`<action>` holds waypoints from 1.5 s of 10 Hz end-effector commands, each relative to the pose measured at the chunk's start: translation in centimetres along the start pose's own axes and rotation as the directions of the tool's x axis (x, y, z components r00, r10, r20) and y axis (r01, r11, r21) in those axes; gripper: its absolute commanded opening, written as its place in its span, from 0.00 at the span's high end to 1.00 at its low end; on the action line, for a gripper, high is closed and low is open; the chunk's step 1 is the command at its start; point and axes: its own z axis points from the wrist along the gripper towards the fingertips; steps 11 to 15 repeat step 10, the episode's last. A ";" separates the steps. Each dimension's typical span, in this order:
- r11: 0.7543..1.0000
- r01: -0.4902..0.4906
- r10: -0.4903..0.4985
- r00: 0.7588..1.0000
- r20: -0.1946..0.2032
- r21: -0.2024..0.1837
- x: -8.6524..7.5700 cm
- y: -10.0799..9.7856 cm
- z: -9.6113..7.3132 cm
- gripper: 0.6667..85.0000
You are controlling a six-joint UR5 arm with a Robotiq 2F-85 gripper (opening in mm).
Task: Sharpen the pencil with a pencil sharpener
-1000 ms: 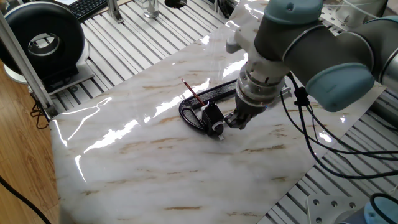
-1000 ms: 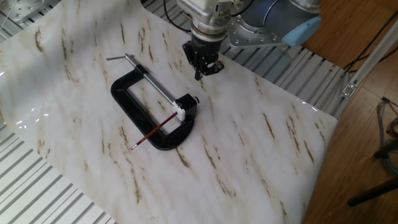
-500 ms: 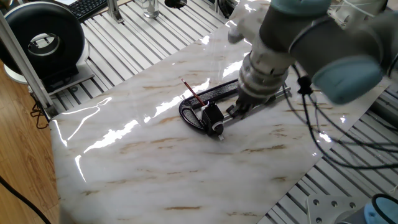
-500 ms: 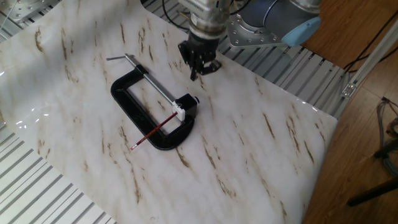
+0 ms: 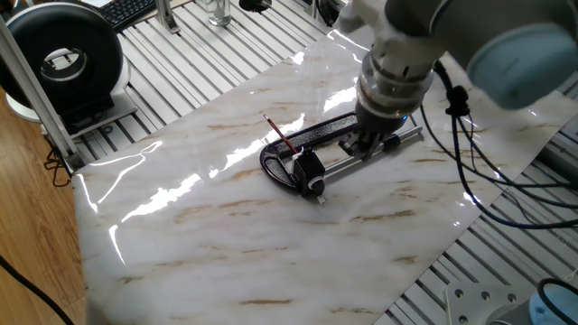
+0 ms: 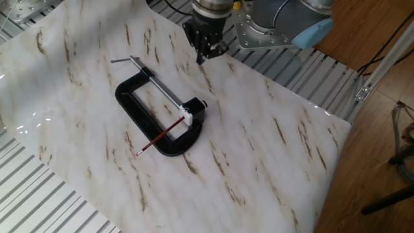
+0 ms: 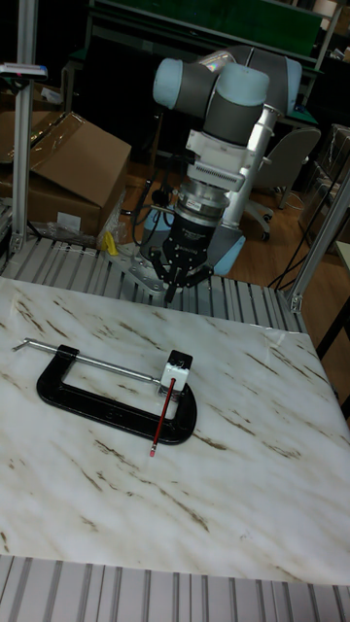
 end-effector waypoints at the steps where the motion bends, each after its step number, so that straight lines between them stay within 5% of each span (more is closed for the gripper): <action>1: 0.997 -0.057 0.059 0.998 0.038 -0.051 -1.3 0.8 -0.1 0.96; 6: 0.996 -0.071 0.078 0.990 0.118 -0.059 -3.5 0.9 0.5 0.97; 15: 0.998 -0.051 0.055 0.993 0.109 -0.039 -3.2 0.5 0.7 0.98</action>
